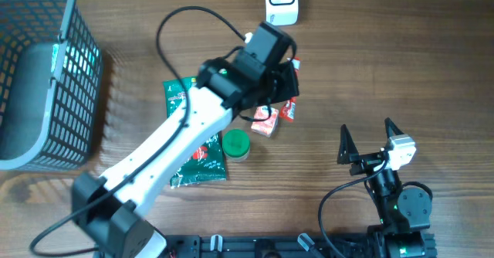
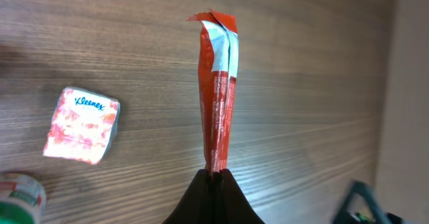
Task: Scan the item barcode
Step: 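Carry the red stick snack out and place it right of the tissues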
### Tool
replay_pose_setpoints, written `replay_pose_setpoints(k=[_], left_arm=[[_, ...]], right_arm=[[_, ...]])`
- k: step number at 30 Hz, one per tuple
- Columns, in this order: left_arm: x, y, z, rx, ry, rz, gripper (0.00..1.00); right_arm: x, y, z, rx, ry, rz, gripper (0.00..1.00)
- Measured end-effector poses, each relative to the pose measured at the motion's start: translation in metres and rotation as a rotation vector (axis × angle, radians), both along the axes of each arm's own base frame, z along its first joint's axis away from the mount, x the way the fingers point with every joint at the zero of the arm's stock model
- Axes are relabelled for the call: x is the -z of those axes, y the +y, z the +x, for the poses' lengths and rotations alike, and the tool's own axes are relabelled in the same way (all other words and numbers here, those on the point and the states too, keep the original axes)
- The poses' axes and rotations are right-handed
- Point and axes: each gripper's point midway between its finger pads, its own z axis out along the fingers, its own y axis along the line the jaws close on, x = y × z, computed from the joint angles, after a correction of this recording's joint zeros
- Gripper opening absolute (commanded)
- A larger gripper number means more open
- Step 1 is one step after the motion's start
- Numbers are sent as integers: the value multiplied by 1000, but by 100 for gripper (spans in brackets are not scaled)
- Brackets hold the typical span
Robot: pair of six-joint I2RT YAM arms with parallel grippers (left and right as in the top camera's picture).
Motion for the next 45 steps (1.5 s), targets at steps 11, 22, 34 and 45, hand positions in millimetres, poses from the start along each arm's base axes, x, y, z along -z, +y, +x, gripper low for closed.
replay_pose_setpoints(k=[11, 22, 34, 45], left_arm=[[73, -26, 26, -47, 72, 40, 4], [133, -38, 22, -28, 146, 106, 4], [159, -37, 19, -25, 187, 145, 4], [173, -13, -14, -20, 256, 319, 18]], right_arm=[[0, 0, 0, 0, 0, 0, 100], [0, 0, 0, 0, 0, 0, 100], [0, 0, 0, 0, 0, 0, 100], [0, 0, 0, 0, 0, 0, 100]])
